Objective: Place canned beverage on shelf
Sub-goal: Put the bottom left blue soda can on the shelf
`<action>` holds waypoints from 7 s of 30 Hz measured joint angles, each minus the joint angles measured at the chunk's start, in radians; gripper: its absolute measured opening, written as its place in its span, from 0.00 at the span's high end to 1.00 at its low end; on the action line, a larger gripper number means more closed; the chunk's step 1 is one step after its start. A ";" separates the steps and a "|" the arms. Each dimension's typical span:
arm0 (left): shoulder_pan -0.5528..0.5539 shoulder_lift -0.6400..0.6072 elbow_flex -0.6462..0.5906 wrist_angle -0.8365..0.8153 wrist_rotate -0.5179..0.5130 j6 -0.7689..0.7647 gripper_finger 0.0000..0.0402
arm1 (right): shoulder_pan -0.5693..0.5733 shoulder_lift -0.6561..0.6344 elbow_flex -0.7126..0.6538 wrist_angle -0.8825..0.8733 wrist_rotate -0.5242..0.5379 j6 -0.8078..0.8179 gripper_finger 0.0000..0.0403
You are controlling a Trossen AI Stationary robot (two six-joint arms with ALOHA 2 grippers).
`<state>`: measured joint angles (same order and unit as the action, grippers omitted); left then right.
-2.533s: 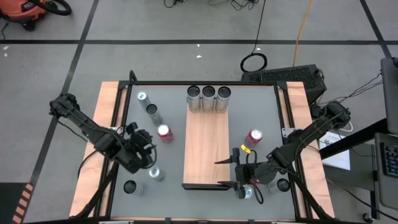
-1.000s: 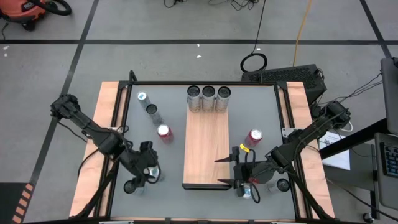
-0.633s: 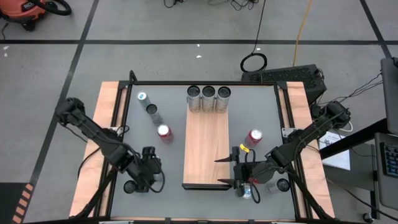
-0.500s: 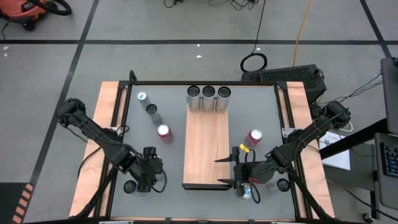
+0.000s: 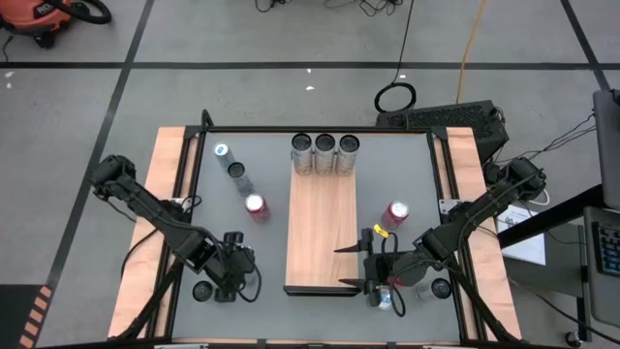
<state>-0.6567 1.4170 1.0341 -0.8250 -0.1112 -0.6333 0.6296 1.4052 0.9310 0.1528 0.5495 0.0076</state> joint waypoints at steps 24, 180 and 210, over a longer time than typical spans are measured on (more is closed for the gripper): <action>0.029 0.000 0.487 -0.332 -0.270 -0.268 0.45 | -0.008 0.099 0.000 0.287 0.151 -0.092 0.29; 0.310 0.265 0.196 1.210 -0.264 0.728 0.43 | -0.277 -0.103 -0.394 0.830 -0.397 -0.126 0.56; 0.318 0.265 0.196 1.087 -0.474 0.578 0.48 | -0.143 -0.262 -0.062 0.110 0.131 -0.041 0.26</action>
<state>-0.3386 1.6821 1.2301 0.2624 -0.5854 -0.0549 0.4862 1.1435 0.8693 0.2623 0.6802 -0.0336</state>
